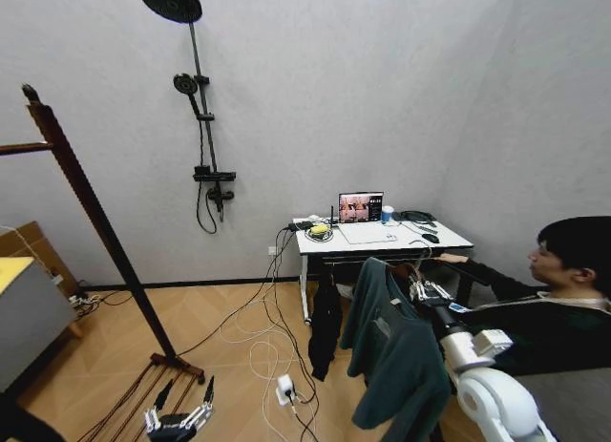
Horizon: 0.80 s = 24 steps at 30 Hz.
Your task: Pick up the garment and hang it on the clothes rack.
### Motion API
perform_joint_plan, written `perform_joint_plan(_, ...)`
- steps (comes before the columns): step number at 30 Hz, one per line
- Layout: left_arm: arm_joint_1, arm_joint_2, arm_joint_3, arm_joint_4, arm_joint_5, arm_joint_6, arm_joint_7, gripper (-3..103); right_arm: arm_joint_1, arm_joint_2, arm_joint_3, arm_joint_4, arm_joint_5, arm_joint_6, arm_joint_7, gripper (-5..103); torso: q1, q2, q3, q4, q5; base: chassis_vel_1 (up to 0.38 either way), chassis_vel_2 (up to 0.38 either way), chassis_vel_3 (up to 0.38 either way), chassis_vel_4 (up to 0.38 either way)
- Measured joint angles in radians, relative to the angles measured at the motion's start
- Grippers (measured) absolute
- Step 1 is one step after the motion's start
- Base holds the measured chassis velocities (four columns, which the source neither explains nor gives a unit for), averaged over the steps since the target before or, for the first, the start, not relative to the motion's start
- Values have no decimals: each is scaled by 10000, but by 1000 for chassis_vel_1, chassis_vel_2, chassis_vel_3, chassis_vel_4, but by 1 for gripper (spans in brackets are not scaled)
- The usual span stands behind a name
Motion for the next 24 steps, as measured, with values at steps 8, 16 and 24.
perform_joint_plan(8, 3, -1, 0, 0, 0, 0, 0, 100, 631, -238, -411, -330, 102, -25, -432, 10, -115, -233, -124, 6, 1, 82, 0, -27, 64)
perform_joint_plan(16, 1, -1, -1, 0, 0, 0, 0, 100, 1621, -611, -1114, -563, 108, -224, -419, 10, -221, -474, -238, 10, 0, 42, 68, 86, 48)
perform_joint_plan(24, 1, -1, 0, 0, 0, 0, 0, 100, 1799, -969, -1436, -200, 199, -473, -438, 10, -337, -695, -359, 4, 0, 89, 92, 106, 102)
